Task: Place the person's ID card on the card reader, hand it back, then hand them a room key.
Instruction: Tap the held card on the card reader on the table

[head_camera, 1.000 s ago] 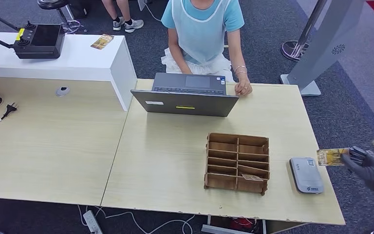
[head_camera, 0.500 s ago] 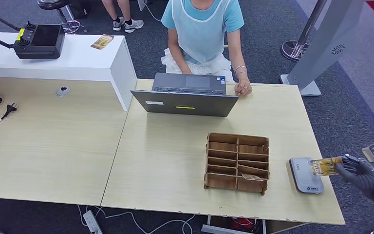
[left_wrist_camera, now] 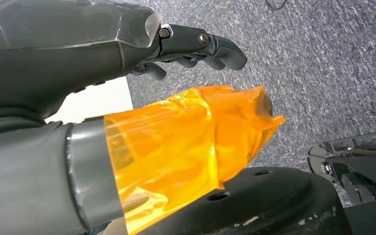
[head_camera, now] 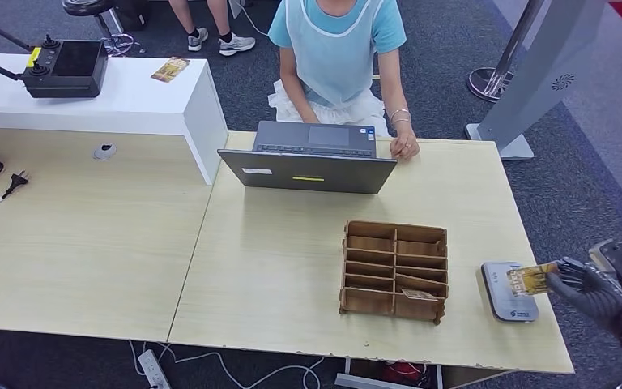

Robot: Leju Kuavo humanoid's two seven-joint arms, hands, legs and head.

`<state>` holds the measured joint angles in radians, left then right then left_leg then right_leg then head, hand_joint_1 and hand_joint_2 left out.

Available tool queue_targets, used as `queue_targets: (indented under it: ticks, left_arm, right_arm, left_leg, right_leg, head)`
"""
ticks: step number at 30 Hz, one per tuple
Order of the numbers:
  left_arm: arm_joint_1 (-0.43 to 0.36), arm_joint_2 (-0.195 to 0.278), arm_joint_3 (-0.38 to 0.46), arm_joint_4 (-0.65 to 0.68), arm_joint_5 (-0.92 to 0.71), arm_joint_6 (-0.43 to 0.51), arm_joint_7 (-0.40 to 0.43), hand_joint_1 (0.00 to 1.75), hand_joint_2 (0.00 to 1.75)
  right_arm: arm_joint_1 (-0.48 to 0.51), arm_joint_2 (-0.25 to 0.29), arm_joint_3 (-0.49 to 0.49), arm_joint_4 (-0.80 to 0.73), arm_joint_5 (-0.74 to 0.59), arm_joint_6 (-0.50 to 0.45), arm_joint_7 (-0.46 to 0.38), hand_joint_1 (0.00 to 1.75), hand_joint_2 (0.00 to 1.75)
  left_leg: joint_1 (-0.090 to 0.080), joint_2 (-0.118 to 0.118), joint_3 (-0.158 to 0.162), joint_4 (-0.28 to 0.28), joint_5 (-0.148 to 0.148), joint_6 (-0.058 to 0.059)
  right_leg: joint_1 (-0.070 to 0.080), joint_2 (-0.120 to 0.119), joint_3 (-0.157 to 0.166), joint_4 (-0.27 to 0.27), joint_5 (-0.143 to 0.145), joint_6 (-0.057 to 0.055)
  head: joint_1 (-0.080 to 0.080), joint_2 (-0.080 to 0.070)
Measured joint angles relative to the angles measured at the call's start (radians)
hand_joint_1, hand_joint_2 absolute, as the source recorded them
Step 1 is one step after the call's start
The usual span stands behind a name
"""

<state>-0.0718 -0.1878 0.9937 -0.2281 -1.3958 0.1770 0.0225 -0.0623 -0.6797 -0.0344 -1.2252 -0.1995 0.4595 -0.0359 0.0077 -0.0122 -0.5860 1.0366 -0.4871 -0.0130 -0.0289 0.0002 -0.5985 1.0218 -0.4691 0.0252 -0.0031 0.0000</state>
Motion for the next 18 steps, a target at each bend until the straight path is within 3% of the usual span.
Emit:
queue_targets:
  ticks: [18]
  left_arm:
    - [0.0,-0.002,0.0,0.0,-0.004,0.0,0.0,0.0,0.0]
  right_arm:
    - [0.002,0.02,0.032,0.036,0.091,-0.052,0.0,1.75,1.75]
  left_leg:
    - [0.0,0.0,0.0,0.0,0.0,0.0]
  right_leg:
    - [0.0,0.0,0.0,0.0,0.0,0.0]
  head:
    - [0.0,0.0]
